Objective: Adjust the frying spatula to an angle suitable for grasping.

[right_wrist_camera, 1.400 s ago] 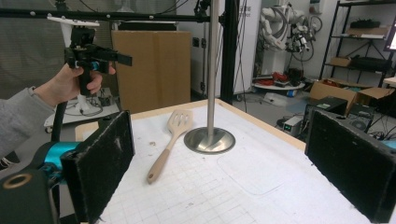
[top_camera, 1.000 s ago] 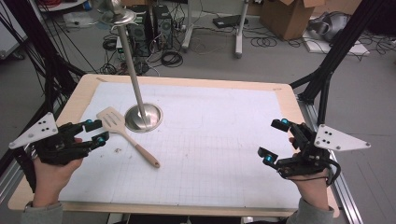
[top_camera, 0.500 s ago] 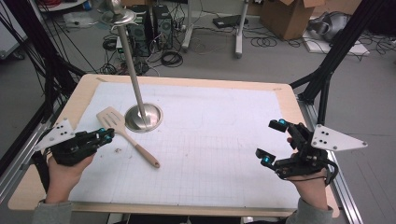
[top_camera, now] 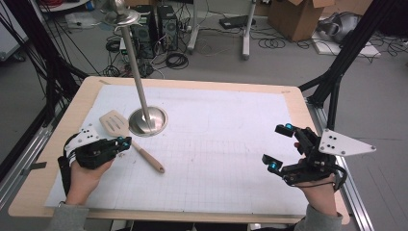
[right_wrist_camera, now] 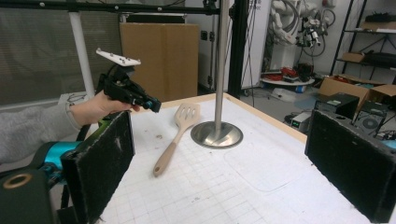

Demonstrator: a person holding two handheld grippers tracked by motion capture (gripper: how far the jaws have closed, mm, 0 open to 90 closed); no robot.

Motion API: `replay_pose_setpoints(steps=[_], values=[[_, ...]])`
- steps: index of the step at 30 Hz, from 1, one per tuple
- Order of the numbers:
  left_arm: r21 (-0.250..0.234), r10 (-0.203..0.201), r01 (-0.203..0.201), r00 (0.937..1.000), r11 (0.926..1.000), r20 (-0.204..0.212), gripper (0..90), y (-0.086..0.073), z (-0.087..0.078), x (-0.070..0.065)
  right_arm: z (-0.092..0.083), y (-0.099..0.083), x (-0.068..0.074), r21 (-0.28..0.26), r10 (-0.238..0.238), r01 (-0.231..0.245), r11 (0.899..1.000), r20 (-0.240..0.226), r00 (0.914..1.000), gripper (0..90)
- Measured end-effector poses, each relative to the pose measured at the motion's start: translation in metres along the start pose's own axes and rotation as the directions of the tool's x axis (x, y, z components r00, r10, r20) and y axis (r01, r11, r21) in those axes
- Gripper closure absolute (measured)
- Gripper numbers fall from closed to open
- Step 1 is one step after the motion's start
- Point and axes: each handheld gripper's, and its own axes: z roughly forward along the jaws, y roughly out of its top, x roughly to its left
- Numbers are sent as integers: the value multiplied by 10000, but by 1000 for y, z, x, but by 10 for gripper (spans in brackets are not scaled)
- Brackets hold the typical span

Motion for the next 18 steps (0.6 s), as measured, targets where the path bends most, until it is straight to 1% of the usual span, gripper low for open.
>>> replay_pose_setpoints(steps=[2,3,4,5,6,9,11,12,16,18], values=[[-35,-214,215,9996,9998,172,896,-3,4,1,1,-1,0,15,17,-17,10000,33,10000,72],[81,-164,163,9998,9998,121,896,-5,8,0,1,-1,0,148,-46,44,9999,119,9999,72],[81,-164,163,9998,9998,121,896,-5,8,0,2,-1,0,267,-120,114,9996,225,9997,72],[135,-210,208,9997,9997,114,896,-6,10,0,2,-1,0,267,-120,114,9996,225,9997,72],[168,-151,149,9998,9997,107,896,-7,12,0,4,-2,0,352,-138,131,9993,214,9997,72],[361,-66,64,10000,9993,51,896,-10,21,-2,5,-2,1,361,-145,139,9993,165,9998,72],[436,-69,67,10000,9990,61,896,-12,23,-2,6,-2,1,360,-152,146,9992,157,9998,72],[515,-65,64,10000,9987,23,896,-13,25,-3,5,-3,2,425,-79,74,9991,121,9999,72],[829,-55,63,9999,9965,-100,896,-16,36,-5,4,-3,2,365,-73,69,9993,103,9999,72],[1034,-110,149,9992,9945,-380,896,-18,41,-6,4,-4,2,401,-55,50,9992,118,9999,72]])
